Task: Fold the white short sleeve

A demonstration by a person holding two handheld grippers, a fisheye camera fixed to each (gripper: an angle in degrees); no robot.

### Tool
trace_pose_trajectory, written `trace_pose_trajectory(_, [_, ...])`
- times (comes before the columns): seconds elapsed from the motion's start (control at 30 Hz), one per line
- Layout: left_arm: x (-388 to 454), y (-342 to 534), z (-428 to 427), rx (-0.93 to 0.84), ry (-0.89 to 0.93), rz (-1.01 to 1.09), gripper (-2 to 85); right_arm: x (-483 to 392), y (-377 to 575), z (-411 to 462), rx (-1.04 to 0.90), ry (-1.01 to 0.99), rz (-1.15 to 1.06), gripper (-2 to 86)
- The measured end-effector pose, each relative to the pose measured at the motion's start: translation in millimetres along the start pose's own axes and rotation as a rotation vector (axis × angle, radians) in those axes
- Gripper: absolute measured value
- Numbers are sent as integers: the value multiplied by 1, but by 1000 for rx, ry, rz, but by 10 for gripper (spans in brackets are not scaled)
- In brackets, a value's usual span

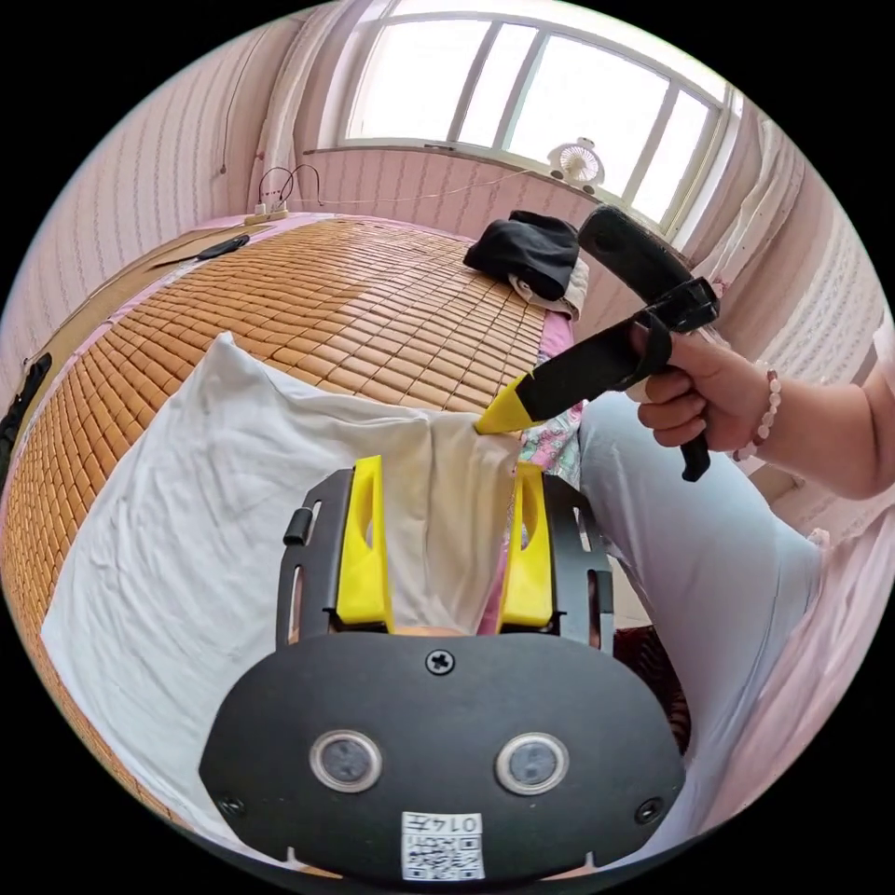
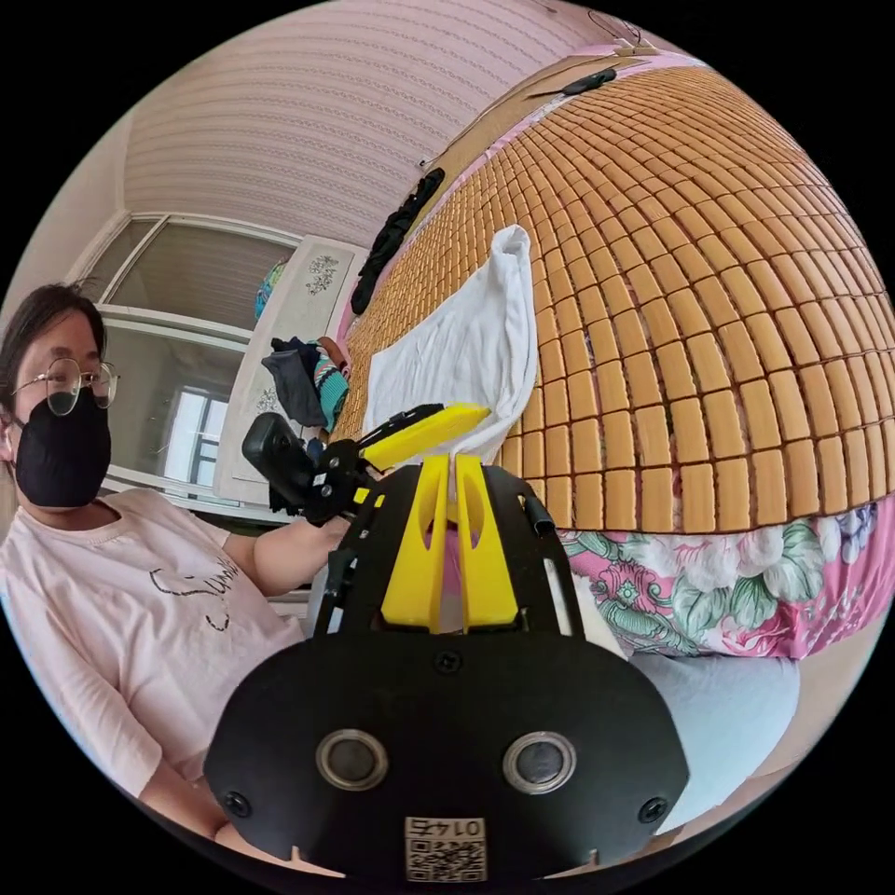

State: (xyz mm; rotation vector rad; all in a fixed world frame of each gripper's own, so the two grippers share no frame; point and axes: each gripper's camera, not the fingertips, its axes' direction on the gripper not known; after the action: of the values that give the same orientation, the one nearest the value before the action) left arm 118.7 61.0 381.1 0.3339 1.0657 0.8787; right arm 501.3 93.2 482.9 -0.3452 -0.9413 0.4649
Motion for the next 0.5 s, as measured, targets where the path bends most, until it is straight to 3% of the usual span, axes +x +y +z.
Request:
trace_pose_trajectory(0.1, [-1, -4, 5, 5, -2, -59, 150, 6, -8, -4, -16, -34, -34, 12])
trace_pose_trajectory(0.23, [3, -1, 0, 1, -62, -90, 3, 13, -7, -15, -4, 59, -89, 25])
trace_pose_trajectory(0.33, [15, 7, -13, 52, -69, -57, -7, 43, -3, -29, 68, 51, 2, 72])
trace_pose_trajectory(0.5, [43, 20, -35, 68, -99, -43, -9, 78, -18, -9, 80, -188, 114, 170])
